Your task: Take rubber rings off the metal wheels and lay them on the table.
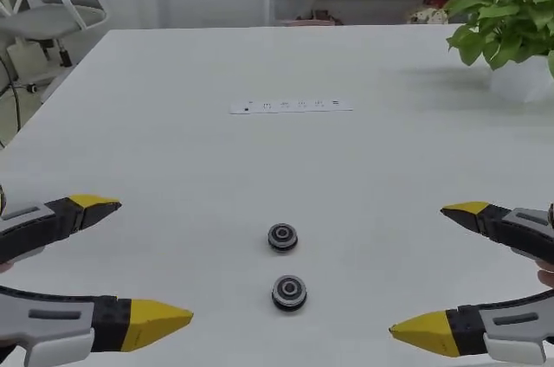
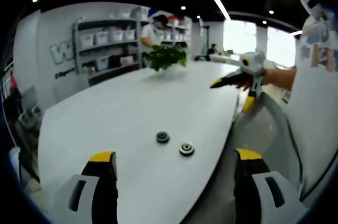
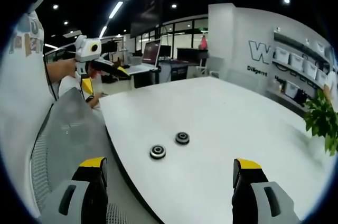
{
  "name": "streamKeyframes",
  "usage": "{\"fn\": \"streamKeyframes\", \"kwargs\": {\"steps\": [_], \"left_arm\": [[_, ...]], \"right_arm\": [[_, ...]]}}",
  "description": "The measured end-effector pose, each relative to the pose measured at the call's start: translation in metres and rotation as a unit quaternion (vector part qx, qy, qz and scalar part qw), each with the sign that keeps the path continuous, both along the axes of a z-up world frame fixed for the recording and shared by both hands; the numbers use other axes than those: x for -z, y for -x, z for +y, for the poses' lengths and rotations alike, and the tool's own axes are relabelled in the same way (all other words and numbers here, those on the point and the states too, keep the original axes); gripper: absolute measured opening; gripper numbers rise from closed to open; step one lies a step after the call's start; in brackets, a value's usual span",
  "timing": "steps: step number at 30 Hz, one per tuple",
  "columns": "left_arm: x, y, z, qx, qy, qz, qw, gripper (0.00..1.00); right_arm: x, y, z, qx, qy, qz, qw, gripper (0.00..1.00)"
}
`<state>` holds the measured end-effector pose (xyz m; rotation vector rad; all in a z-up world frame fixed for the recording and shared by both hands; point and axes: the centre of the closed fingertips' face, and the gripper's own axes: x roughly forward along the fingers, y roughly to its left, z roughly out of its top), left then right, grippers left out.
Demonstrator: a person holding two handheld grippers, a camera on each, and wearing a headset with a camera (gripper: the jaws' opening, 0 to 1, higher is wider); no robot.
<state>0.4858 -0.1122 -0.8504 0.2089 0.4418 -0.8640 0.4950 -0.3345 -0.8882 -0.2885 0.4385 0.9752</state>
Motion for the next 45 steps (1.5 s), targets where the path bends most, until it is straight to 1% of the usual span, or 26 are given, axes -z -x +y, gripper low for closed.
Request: {"fn": "streamKeyframes", "kwargs": {"steps": [2,8,18,24,34,45], "left_arm": [[0.0007,0.0003,0.0007,-0.002,0.000,0.001,1.0000,0.93],[0.0038,0.0027,0.0014,-0.003,-0.005,0.006,1.0000,0.93],[0.0048,0.0030,0.0030,-0.002,-0.016,0.007,0.9999,0.93],[0.0052,0.0030,0.0010,0.002,-0.019,0.008,0.9998,0.93],[0.0036,0.0013,0.0010,0.002,-0.020,0.006,0.9998,0.92],[0.0054,0.0021,0.0012,0.003,-0.019,0.007,0.9998,0.92]], "right_arm": [[0.0002,0.0000,0.0005,-0.001,-0.001,0.001,1.0000,0.99],[0.0028,0.0003,-0.0002,-0.007,0.007,0.001,1.0000,0.99],[0.0050,0.0007,0.0009,-0.011,0.012,0.001,0.9999,0.99],[0.0049,0.0013,0.0019,-0.013,0.014,0.001,0.9998,0.99],[0.0031,0.0004,0.0027,-0.013,0.015,-0.002,0.9998,0.99],[0.0064,0.0030,0.0032,-0.017,0.021,-0.002,0.9996,0.99]]}}
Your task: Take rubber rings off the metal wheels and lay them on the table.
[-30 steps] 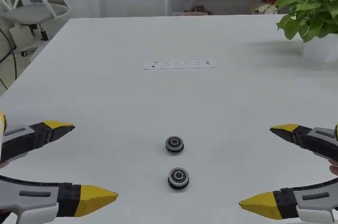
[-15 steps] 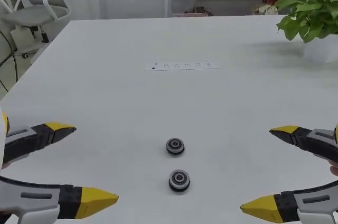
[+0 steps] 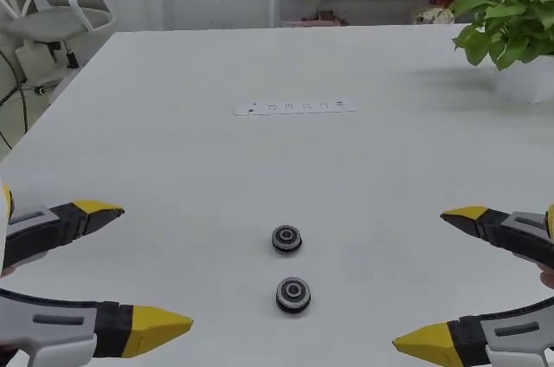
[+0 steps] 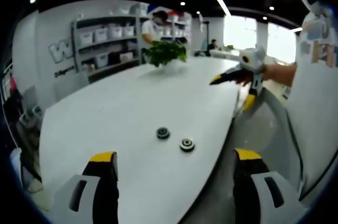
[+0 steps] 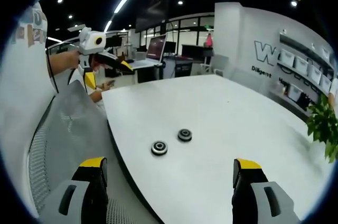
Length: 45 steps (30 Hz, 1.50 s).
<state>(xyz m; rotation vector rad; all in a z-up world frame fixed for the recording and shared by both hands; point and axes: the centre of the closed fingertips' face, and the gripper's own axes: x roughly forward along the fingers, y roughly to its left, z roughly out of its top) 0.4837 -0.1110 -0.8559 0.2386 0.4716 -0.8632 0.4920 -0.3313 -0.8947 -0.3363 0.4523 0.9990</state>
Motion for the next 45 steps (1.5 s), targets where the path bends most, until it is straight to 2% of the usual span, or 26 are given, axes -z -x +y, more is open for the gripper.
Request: {"fn": "streamKeyframes", "kwargs": {"steps": [18,21,22,31,45], "left_arm": [[0.003,-0.001,-0.002,0.004,-0.001,0.004,1.0000,0.90],[0.003,-0.002,-0.002,0.004,-0.001,0.005,1.0000,0.90],[0.004,-0.003,-0.002,0.005,-0.002,0.005,1.0000,0.90],[0.007,-0.005,-0.003,0.007,-0.003,0.009,0.9999,0.89],[0.014,-0.012,-0.003,0.015,-0.007,0.012,0.9998,0.87]], "right_arm": [[0.003,0.000,0.000,-0.001,0.001,0.001,1.0000,0.99],[0.003,0.000,0.000,-0.003,0.002,0.002,1.0000,0.92],[0.003,0.000,0.000,-0.003,0.001,0.003,1.0000,0.92],[0.004,-0.005,0.005,-0.008,-0.001,0.004,1.0000,0.93],[0.005,-0.016,0.016,-0.025,-0.008,0.000,0.9997,0.87]]}}
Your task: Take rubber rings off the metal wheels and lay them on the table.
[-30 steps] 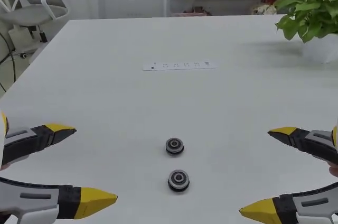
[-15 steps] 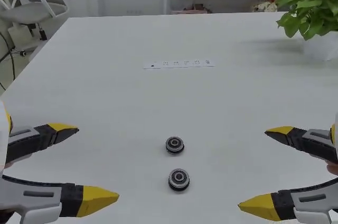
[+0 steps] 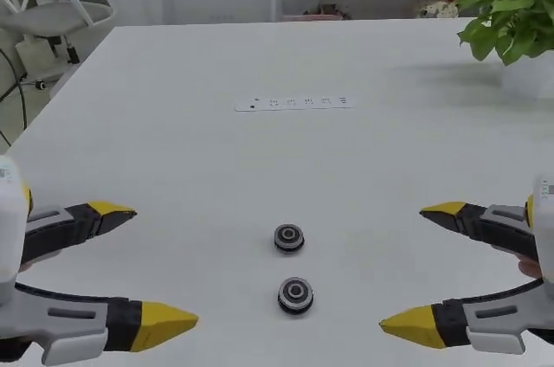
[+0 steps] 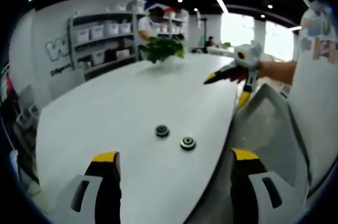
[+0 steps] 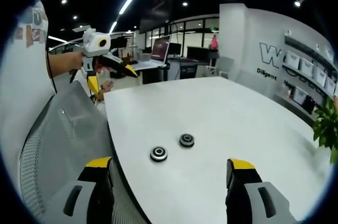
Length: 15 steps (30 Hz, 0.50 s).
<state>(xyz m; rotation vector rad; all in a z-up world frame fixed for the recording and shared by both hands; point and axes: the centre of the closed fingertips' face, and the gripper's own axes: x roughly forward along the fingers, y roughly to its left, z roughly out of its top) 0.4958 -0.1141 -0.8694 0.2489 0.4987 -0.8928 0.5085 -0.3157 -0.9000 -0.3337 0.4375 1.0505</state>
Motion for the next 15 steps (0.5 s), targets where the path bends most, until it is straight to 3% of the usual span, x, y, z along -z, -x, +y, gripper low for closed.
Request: {"fn": "streamKeyframes", "kwargs": {"steps": [15], "left_arm": [[0.007,-0.013,-0.011,0.022,-0.006,0.000,0.9997,0.82]], "right_arm": [[0.011,-0.012,0.013,-0.025,0.002,-0.003,0.9997,0.80]]}}
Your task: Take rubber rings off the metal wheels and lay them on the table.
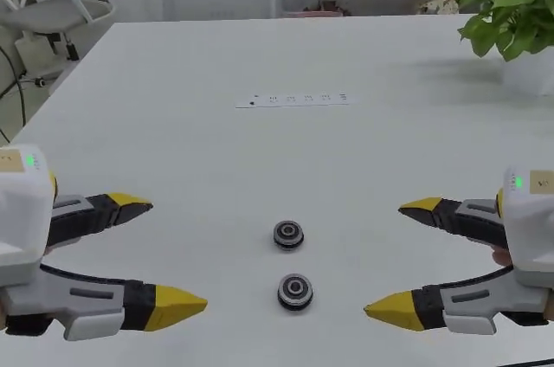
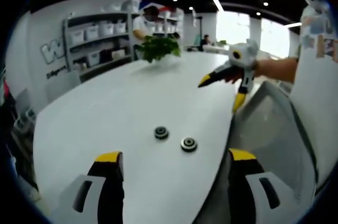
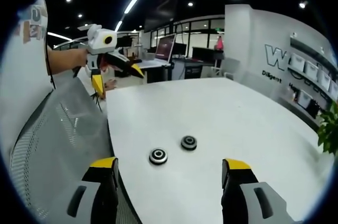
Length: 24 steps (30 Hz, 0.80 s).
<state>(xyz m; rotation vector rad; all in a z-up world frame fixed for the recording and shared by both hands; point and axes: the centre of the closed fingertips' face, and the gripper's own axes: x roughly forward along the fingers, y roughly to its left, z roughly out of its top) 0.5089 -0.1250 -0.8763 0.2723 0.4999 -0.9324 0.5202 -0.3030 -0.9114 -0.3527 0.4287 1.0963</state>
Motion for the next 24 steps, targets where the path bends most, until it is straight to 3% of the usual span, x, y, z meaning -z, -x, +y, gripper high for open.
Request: {"fn": "streamKeyframes", "kwargs": {"steps": [12,24], "left_arm": [[0.013,-0.010,-0.012,0.022,-0.007,0.008,0.9997,0.79],[0.030,-0.015,-0.022,0.040,-0.012,0.023,0.9989,0.75]], "right_arm": [[0.012,-0.012,0.010,-0.020,0.004,0.005,0.9998,0.72],[0.038,-0.016,0.019,-0.040,0.017,0.028,0.9987,0.65]]}}
